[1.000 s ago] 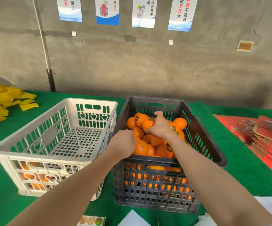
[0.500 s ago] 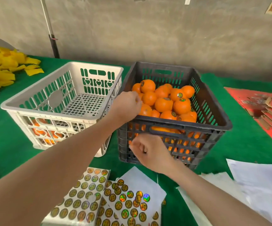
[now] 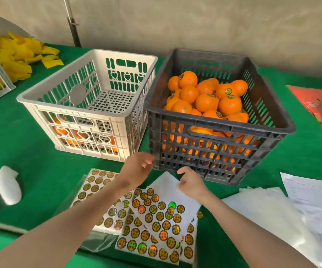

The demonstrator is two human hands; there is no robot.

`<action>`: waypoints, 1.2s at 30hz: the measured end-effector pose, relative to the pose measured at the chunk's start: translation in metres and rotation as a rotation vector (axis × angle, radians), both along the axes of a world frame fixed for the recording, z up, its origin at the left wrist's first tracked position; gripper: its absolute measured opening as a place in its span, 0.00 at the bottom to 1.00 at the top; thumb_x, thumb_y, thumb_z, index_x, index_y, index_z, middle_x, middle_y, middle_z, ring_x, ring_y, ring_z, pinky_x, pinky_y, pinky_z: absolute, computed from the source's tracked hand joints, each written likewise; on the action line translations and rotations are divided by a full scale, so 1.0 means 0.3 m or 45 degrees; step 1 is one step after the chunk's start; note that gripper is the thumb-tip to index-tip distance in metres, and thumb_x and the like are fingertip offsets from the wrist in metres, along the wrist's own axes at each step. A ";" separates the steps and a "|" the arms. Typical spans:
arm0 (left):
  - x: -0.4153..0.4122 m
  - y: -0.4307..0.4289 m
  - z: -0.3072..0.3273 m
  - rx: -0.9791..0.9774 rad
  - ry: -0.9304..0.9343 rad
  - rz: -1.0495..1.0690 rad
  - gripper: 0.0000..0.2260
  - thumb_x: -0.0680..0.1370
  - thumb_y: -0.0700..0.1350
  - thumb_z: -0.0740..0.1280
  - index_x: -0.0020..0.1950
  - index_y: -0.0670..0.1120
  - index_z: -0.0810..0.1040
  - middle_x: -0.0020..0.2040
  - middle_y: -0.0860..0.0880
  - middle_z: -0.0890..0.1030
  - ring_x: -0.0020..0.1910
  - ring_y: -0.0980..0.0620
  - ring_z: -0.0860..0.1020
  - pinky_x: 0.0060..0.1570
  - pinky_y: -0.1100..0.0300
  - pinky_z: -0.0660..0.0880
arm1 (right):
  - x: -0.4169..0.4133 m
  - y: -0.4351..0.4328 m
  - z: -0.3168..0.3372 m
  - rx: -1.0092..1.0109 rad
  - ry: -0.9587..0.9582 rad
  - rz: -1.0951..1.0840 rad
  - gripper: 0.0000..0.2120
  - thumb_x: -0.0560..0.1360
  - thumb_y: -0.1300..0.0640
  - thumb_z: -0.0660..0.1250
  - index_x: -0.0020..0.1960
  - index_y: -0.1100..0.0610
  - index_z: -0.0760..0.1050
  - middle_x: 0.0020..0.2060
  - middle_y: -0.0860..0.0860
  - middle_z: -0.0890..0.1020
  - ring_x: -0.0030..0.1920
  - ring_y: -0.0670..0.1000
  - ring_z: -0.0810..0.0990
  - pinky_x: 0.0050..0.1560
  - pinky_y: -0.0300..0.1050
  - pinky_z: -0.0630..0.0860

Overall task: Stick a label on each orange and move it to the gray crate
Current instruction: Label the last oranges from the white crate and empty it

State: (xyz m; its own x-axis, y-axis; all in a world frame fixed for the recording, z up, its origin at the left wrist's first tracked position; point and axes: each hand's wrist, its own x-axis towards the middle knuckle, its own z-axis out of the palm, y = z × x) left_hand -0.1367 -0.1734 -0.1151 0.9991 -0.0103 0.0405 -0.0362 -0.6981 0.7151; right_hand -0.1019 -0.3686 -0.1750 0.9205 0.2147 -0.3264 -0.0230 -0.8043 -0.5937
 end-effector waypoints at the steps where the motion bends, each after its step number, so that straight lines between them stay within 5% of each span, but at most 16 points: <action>1: 0.005 0.007 -0.029 0.030 0.192 0.004 0.12 0.78 0.38 0.65 0.62 0.40 0.77 0.56 0.44 0.81 0.49 0.53 0.78 0.52 0.63 0.73 | -0.002 -0.009 0.006 0.060 -0.033 -0.005 0.19 0.75 0.63 0.66 0.64 0.57 0.69 0.38 0.47 0.78 0.42 0.46 0.77 0.41 0.36 0.71; 4: 0.017 -0.001 -0.084 0.062 0.499 -0.043 0.15 0.77 0.44 0.68 0.63 0.40 0.78 0.59 0.43 0.81 0.55 0.49 0.79 0.57 0.60 0.72 | -0.007 -0.044 0.027 0.192 -0.128 -0.033 0.13 0.74 0.65 0.67 0.58 0.59 0.72 0.35 0.46 0.74 0.36 0.42 0.72 0.36 0.28 0.68; 6: 0.021 -0.020 -0.103 -0.018 0.560 -0.025 0.12 0.76 0.45 0.69 0.56 0.40 0.82 0.50 0.45 0.84 0.45 0.52 0.81 0.53 0.58 0.75 | -0.017 -0.070 0.046 0.238 -0.157 -0.047 0.10 0.74 0.67 0.66 0.54 0.59 0.72 0.35 0.47 0.73 0.37 0.46 0.72 0.38 0.29 0.68; 10: 0.034 -0.052 -0.094 -0.192 0.662 0.080 0.08 0.75 0.42 0.70 0.51 0.39 0.82 0.38 0.46 0.81 0.36 0.53 0.77 0.36 0.64 0.75 | -0.083 -0.078 0.069 0.037 -0.552 0.011 0.06 0.73 0.62 0.68 0.50 0.58 0.76 0.45 0.51 0.75 0.49 0.51 0.72 0.52 0.46 0.69; 12: 0.035 -0.068 -0.083 -0.278 0.730 0.112 0.08 0.75 0.39 0.69 0.51 0.38 0.81 0.40 0.44 0.80 0.37 0.52 0.78 0.34 0.67 0.76 | -0.130 -0.036 0.078 0.035 -0.776 0.106 0.04 0.71 0.59 0.72 0.45 0.59 0.80 0.42 0.54 0.76 0.47 0.53 0.73 0.49 0.49 0.70; 18: 0.027 -0.083 -0.078 -0.421 0.792 0.143 0.05 0.74 0.37 0.69 0.49 0.37 0.80 0.40 0.42 0.75 0.33 0.51 0.73 0.28 0.68 0.73 | -0.163 0.080 0.063 0.045 -0.448 0.102 0.09 0.72 0.52 0.68 0.38 0.57 0.78 0.39 0.48 0.79 0.43 0.49 0.76 0.43 0.41 0.70; 25: 0.024 -0.054 -0.089 -0.417 0.761 0.084 0.03 0.75 0.36 0.69 0.47 0.40 0.81 0.41 0.43 0.80 0.35 0.52 0.77 0.31 0.68 0.76 | -0.172 0.090 0.038 0.297 -0.378 0.054 0.07 0.75 0.64 0.66 0.38 0.60 0.73 0.34 0.49 0.77 0.34 0.46 0.73 0.37 0.34 0.69; 28: 0.030 -0.040 -0.094 -0.419 0.764 0.035 0.06 0.74 0.33 0.68 0.43 0.43 0.83 0.39 0.47 0.82 0.37 0.53 0.79 0.33 0.67 0.76 | -0.189 0.093 0.021 0.332 -0.425 0.050 0.06 0.77 0.63 0.64 0.41 0.60 0.71 0.34 0.54 0.78 0.34 0.51 0.76 0.35 0.38 0.70; 33: 0.046 -0.031 -0.101 -0.365 0.745 -0.047 0.07 0.75 0.34 0.67 0.47 0.42 0.84 0.33 0.51 0.82 0.32 0.57 0.79 0.32 0.70 0.75 | -0.173 0.097 0.023 0.344 -0.549 0.046 0.09 0.77 0.63 0.64 0.39 0.56 0.68 0.31 0.47 0.74 0.31 0.45 0.71 0.32 0.38 0.68; 36: 0.059 -0.022 -0.108 -0.399 0.849 -0.083 0.12 0.78 0.33 0.59 0.50 0.41 0.82 0.38 0.45 0.81 0.32 0.55 0.79 0.32 0.68 0.76 | -0.156 0.101 0.054 0.340 -0.535 0.056 0.06 0.76 0.65 0.65 0.40 0.60 0.71 0.34 0.53 0.78 0.34 0.50 0.75 0.37 0.52 0.74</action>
